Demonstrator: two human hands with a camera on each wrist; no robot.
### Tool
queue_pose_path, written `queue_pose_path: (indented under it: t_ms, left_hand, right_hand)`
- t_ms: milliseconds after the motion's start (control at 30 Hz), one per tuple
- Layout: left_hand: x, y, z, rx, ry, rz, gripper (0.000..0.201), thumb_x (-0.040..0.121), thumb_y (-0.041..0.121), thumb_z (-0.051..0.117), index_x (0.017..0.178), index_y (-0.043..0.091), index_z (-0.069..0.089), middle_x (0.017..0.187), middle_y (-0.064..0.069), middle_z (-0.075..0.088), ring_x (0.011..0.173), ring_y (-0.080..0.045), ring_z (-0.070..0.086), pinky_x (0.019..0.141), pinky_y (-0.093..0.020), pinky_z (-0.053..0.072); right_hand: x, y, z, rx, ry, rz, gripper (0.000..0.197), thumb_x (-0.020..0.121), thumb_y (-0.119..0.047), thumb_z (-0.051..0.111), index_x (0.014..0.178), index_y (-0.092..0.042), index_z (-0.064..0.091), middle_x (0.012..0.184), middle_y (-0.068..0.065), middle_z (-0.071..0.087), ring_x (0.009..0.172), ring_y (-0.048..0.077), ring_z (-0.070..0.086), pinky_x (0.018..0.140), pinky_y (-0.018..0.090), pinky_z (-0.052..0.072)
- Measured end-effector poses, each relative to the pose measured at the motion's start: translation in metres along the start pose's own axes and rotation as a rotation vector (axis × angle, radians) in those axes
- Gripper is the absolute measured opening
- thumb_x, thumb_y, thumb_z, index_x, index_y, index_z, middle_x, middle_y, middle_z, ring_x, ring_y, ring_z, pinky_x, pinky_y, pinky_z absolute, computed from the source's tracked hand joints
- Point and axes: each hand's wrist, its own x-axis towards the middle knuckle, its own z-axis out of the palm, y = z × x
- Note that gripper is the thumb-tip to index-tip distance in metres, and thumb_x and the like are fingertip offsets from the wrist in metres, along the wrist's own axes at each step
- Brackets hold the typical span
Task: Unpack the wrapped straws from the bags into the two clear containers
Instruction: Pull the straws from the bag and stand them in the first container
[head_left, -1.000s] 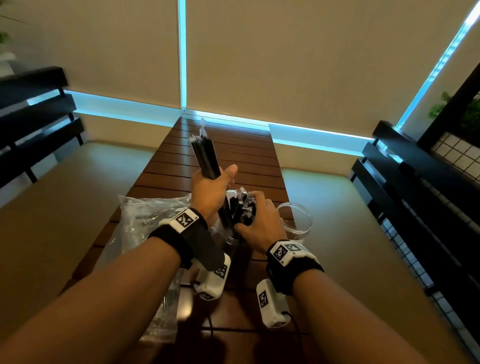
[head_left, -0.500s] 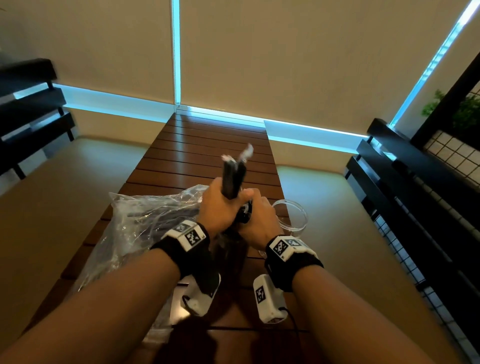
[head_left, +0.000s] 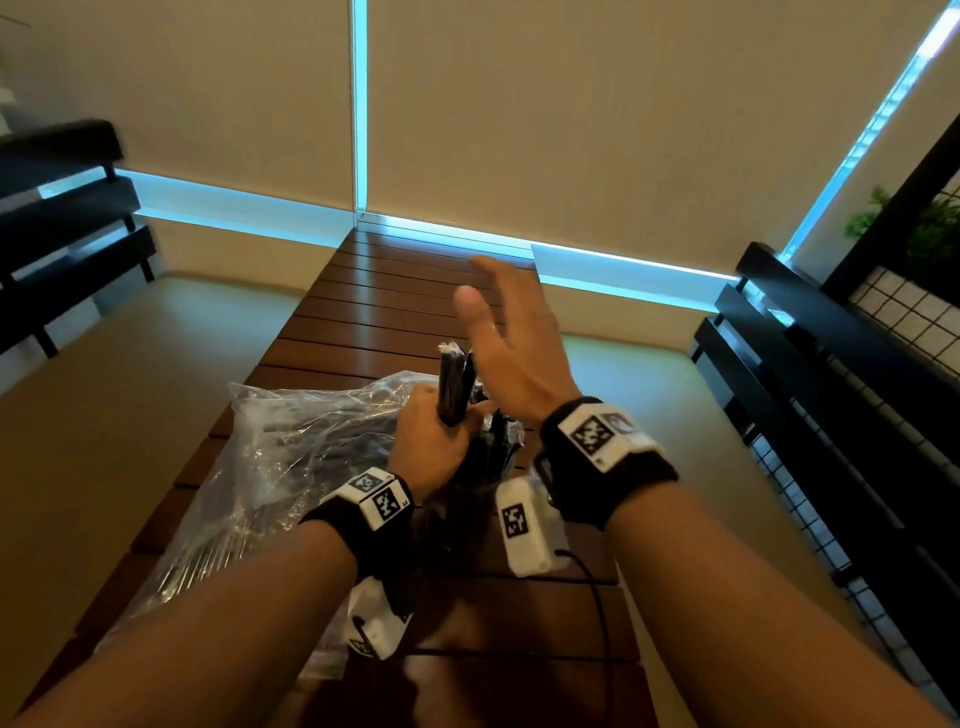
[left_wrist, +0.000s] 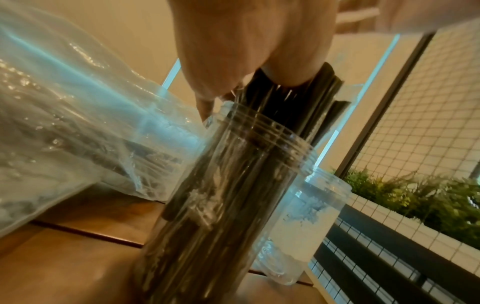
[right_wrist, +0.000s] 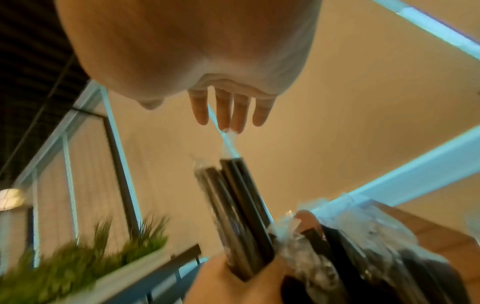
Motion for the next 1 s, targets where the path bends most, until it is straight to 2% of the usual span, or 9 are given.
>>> queue_pose_path:
  t_ms: [100, 167, 200, 300, 400, 533, 667, 867, 1000]
  left_hand:
    - [-0.001, -0.011, 0.000, 0.075, 0.015, 0.024, 0.025, 0.080, 0.036, 0.058, 0.080, 0.012, 0.062, 0.090, -0.015, 0.063, 0.079, -0.028, 0.063, 0.065, -0.044, 0.051]
    - [-0.006, -0.007, -0.008, 0.054, -0.060, 0.028, 0.006, 0.078, 0.026, 0.061, 0.078, 0.019, 0.060, 0.097, -0.013, 0.059, 0.090, -0.030, 0.059, 0.074, -0.039, 0.049]
    - [-0.008, -0.005, -0.013, 0.044, -0.114, 0.012, 0.010, 0.075, 0.032, 0.061, 0.082, 0.025, 0.061, 0.104, -0.010, 0.056, 0.097, -0.026, 0.056, 0.080, -0.033, 0.047]
    - [-0.009, -0.009, -0.031, -0.001, -0.166, -0.078, 0.066, 0.063, 0.056, 0.059, 0.118, 0.020, 0.063, 0.128, -0.001, 0.044, 0.119, -0.010, 0.044, 0.099, -0.015, 0.035]
    - [-0.007, -0.007, -0.044, -0.060, -0.144, -0.106, 0.051, 0.063, 0.052, 0.061, 0.112, 0.038, 0.061, 0.135, -0.002, 0.048, 0.128, -0.015, 0.046, 0.110, -0.034, 0.037]
    - [-0.014, 0.005, -0.038, -0.016, -0.224, -0.015, 0.039, 0.076, 0.019, 0.053, 0.110, 0.014, 0.070, 0.112, -0.007, 0.070, 0.103, -0.016, 0.063, 0.095, -0.038, 0.051]
    - [-0.018, 0.001, -0.037, 0.114, -0.230, 0.011, 0.044, 0.078, 0.023, 0.051, 0.117, 0.017, 0.070, 0.113, 0.001, 0.070, 0.106, -0.013, 0.063, 0.095, -0.032, 0.052]
    - [-0.012, -0.013, -0.043, 0.217, -0.194, -0.008, 0.048, 0.086, -0.005, 0.054, 0.127, 0.017, 0.065, 0.109, -0.001, 0.072, 0.098, -0.012, 0.067, 0.091, -0.027, 0.055]
    - [-0.012, -0.021, -0.049, 0.400, -0.082, -0.059, 0.030, 0.094, 0.004, 0.054, 0.107, 0.019, 0.075, 0.095, 0.002, 0.076, 0.084, -0.012, 0.067, 0.077, -0.021, 0.050]
  right_hand:
    - [0.004, 0.003, 0.024, -0.303, -0.265, -0.039, 0.036, 0.104, -0.041, 0.027, 0.103, -0.022, 0.058, 0.110, 0.003, 0.060, 0.102, 0.020, 0.056, 0.096, 0.040, 0.046]
    - [-0.001, 0.016, 0.035, -0.415, -0.325, 0.004, 0.036, 0.104, -0.036, 0.026, 0.083, -0.021, 0.052, 0.091, -0.001, 0.057, 0.085, 0.022, 0.057, 0.084, 0.042, 0.049]
    - [-0.005, 0.022, 0.037, -0.444, -0.338, 0.026, 0.037, 0.104, -0.035, 0.027, 0.085, -0.019, 0.054, 0.091, 0.000, 0.058, 0.086, 0.024, 0.059, 0.081, 0.040, 0.048]
    - [-0.013, 0.036, 0.038, -0.525, -0.425, 0.061, 0.037, 0.102, -0.033, 0.031, 0.109, -0.016, 0.063, 0.112, 0.005, 0.064, 0.101, 0.029, 0.061, 0.082, 0.037, 0.045]
    - [-0.017, 0.040, 0.038, -0.521, -0.428, 0.053, 0.039, 0.102, -0.033, 0.031, 0.121, -0.017, 0.061, 0.122, 0.005, 0.062, 0.108, 0.029, 0.060, 0.088, 0.038, 0.045]
    - [-0.018, 0.043, 0.047, -0.382, -0.390, 0.101, 0.041, 0.104, -0.034, 0.029, 0.129, -0.018, 0.057, 0.130, 0.005, 0.059, 0.116, 0.027, 0.057, 0.099, 0.042, 0.045]
    - [-0.025, 0.056, 0.051, -0.485, -0.417, 0.050, 0.048, 0.100, -0.036, 0.023, 0.123, -0.017, 0.061, 0.125, 0.007, 0.063, 0.119, 0.027, 0.056, 0.102, 0.042, 0.043]
    - [-0.025, 0.058, 0.059, -0.573, -0.499, 0.073, 0.049, 0.102, -0.035, 0.029, 0.145, -0.014, 0.040, 0.153, 0.004, 0.039, 0.148, 0.022, 0.022, 0.119, 0.046, 0.020]
    - [-0.028, 0.057, 0.054, -0.504, -0.503, 0.107, 0.055, 0.104, -0.036, 0.026, 0.155, -0.015, 0.022, 0.160, 0.004, 0.027, 0.150, 0.022, 0.017, 0.120, 0.042, 0.015]
